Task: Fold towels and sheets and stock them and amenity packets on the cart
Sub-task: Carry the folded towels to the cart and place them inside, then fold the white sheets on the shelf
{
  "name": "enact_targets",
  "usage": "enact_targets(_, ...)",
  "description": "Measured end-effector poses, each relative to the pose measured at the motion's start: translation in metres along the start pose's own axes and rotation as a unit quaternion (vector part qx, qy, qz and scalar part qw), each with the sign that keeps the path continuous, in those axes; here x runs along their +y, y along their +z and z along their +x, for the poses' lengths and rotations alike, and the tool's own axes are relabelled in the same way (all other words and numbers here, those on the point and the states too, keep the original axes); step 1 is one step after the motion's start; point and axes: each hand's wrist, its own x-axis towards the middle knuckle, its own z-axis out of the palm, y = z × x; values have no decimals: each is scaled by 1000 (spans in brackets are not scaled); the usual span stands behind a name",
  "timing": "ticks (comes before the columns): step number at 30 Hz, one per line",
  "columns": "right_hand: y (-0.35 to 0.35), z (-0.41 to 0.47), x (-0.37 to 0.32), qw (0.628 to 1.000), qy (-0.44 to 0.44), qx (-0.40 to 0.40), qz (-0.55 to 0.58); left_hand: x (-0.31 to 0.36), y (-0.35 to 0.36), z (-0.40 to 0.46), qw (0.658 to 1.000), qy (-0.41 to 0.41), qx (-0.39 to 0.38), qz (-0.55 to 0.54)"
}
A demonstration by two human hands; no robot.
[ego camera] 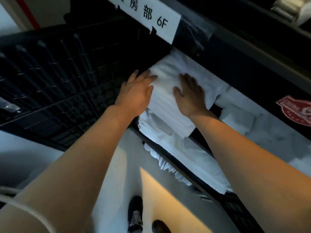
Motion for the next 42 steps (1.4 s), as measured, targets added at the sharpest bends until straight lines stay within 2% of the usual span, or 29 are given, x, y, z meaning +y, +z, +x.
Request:
enact_targets(4,-7,-35,-15,1000,-1,11,21,0,-21,-49,999,-34,30,-1)
enact_targets(12,-21,-109,-82,986,-134,-10,99,19,-65,-139,982,-126,72,118)
enact_targets(22,-87,-180,-198,939,-308,-6,157,67,-170,-275,930,-222,208,208)
enact_targets(26,-119,-235,-265,902,-399,-15,162,95,-226,-348,892,-273,262,249)
enact_targets(32,-167,-332,-362,826,-526,-34,199,140,-303,-485,809,-357,365,292)
enact_targets(42,-247,-521,-507,680,-686,-24,257,223,-401,-706,674,-450,435,393)
